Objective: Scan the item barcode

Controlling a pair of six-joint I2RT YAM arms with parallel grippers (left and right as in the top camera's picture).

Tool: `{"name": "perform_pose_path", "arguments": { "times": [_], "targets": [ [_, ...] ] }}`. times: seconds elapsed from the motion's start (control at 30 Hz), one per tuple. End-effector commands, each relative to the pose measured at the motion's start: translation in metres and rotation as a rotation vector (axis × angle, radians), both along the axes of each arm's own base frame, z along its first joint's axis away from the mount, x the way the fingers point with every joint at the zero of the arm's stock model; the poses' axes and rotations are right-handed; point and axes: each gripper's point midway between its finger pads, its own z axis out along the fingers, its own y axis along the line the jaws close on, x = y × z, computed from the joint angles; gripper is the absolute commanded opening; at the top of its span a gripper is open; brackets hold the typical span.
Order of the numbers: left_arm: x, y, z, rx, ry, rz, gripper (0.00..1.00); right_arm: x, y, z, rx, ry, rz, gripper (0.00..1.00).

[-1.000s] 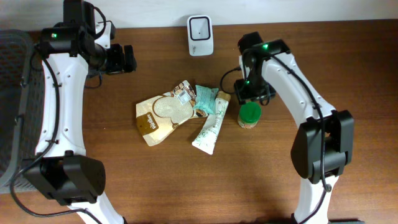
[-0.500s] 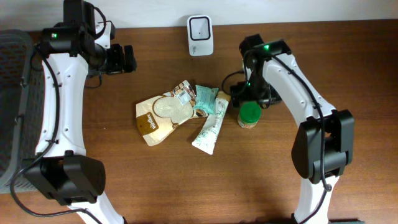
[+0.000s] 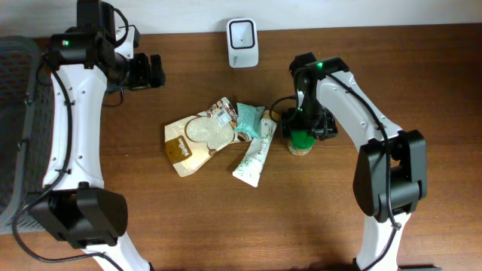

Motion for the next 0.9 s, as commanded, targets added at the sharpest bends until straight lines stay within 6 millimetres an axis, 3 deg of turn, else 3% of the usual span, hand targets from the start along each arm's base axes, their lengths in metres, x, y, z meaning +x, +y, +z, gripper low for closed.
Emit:
{"name": "perform_pose_path", "arguments": {
  "times": [0.0,0.3,0.4,0.47,0.63,0.87],
  "targets": [
    [0.000,0.000,0.000,-0.002,0.000,-0.018,0.99,-0.002,-0.002,-0.001,0.011,-0.008,-0.016,0.88],
    [0.000,0.000,0.000,-0.002,0.000,-0.018,0.99,0.012,0.002,0.003,0.040,-0.073,0.152,0.71],
    [0.000,0.000,0.000,-0.002,0.000,-0.018,0.99,0.015,0.003,0.007,0.049,-0.086,0.238,0.55],
    [0.000,0.000,0.000,-0.002,0.000,-0.018,0.99,0.016,0.003,0.012,0.055,-0.092,0.306,0.51],
    [0.000,0.000,0.000,-0.002,0.000,-0.018,0.99,0.021,0.009,0.032,0.104,-0.126,0.627,0.54],
    [0.000,0.000,-0.001,-0.002,0.000,-0.018,0.99,0.020,0.009,0.032,0.138,-0.148,1.133,0.61]
  ]
}}
